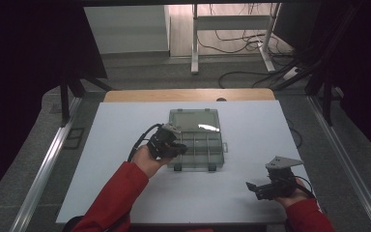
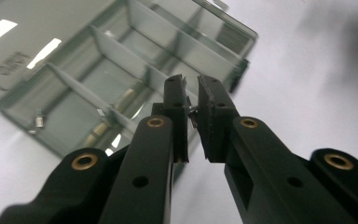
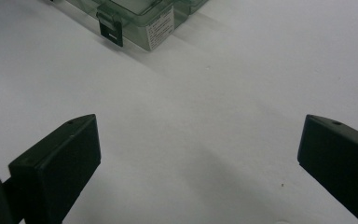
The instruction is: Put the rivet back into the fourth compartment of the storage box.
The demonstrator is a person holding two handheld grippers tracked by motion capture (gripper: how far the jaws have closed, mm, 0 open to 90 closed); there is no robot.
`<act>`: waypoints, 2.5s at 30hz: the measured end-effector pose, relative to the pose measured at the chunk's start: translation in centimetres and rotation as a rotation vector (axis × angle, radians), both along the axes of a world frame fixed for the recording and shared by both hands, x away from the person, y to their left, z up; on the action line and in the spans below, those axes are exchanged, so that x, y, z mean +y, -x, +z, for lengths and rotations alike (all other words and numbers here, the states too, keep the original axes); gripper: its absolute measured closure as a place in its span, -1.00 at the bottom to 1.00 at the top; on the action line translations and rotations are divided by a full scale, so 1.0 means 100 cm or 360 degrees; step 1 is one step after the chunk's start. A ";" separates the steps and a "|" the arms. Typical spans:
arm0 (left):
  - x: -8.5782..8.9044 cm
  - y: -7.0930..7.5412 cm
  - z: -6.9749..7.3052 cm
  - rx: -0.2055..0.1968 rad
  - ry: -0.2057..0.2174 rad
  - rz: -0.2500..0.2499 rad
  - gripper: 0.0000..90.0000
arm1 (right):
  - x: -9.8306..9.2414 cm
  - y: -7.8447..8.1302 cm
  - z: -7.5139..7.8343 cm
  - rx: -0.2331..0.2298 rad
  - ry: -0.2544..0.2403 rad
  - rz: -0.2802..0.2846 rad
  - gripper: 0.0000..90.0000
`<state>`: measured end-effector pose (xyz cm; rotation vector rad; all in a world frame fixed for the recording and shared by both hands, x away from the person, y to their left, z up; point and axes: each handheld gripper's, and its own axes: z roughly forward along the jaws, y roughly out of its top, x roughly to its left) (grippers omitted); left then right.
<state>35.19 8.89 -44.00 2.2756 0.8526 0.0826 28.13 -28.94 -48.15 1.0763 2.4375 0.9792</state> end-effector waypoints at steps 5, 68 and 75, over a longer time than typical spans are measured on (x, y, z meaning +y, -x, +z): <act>0.007 -0.009 -0.001 0.0001 0.0002 0.0043 0.84 | 0.000 0.000 0.000 0.0001 0.0001 0.0001 -1.00; 0.016 -0.060 -0.052 -0.0007 0.0006 0.0337 0.59 | -0.001 0.000 0.000 0.0001 0.0000 -0.0002 -1.00; 0.022 -0.056 -0.045 -0.0019 0.0012 0.0329 0.34 | -0.001 0.001 0.000 0.0002 0.0000 -0.0005 -1.00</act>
